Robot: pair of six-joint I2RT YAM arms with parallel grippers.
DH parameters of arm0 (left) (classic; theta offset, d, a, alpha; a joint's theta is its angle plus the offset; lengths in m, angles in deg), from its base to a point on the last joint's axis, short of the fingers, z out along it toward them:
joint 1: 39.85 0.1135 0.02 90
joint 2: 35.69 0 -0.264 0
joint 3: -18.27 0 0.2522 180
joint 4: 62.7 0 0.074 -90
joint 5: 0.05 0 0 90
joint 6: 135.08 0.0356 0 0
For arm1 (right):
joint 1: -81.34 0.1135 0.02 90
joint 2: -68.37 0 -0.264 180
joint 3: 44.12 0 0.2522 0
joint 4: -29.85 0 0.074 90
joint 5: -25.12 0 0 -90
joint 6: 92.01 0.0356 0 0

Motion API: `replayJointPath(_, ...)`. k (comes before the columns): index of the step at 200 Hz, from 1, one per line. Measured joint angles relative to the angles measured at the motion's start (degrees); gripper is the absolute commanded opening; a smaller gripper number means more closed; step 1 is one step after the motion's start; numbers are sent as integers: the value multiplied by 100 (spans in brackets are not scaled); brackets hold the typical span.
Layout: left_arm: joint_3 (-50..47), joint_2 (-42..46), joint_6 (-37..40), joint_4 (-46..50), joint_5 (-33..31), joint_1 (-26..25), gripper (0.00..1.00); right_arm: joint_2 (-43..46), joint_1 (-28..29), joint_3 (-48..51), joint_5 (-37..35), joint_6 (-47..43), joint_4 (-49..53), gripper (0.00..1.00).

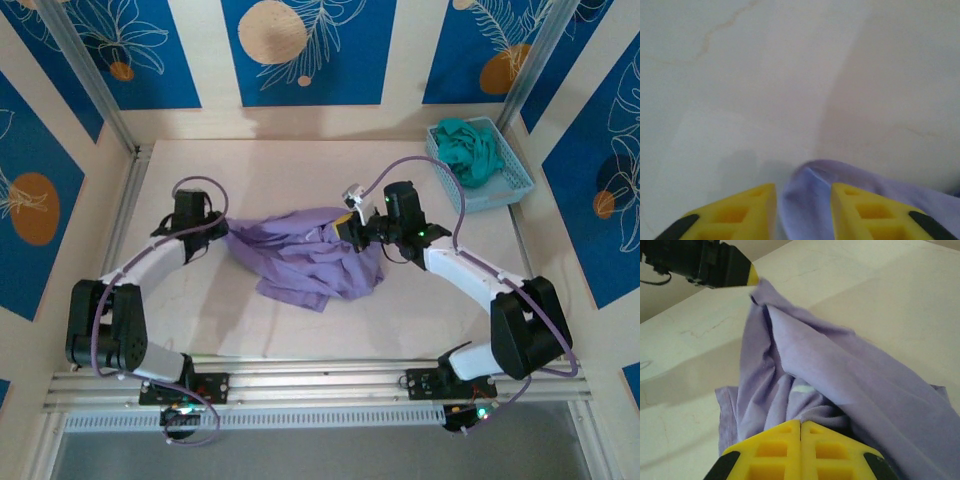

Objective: Fold the inside-out t-shirt

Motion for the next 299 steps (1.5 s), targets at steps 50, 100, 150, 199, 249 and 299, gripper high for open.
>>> replayJointPath(50,-636,1016,901,-929,879,-1322,78,-59,0,7,35,4,9,0)
replayJointPath(100,68,7,1836,-1196,1449,-2135,75,-66,0,0,13,24,42,0)
replayJointPath(150,1403,-1668,1565,-942,1338,-2151,0,-48,-4,-354,68,157,190,0)
replayJointPath(199,1746,-1725,581,-726,549,-1368,0,916,-485,-643,616,745,-129,0)
replayJointPath(249,1235,-1648,201,-560,50,-802,45,1244,-525,-79,839,1268,-903,0)
replayJointPath(299,507,-415,208,-125,160,-1220,81,813,-328,765,763,1572,-973,0)
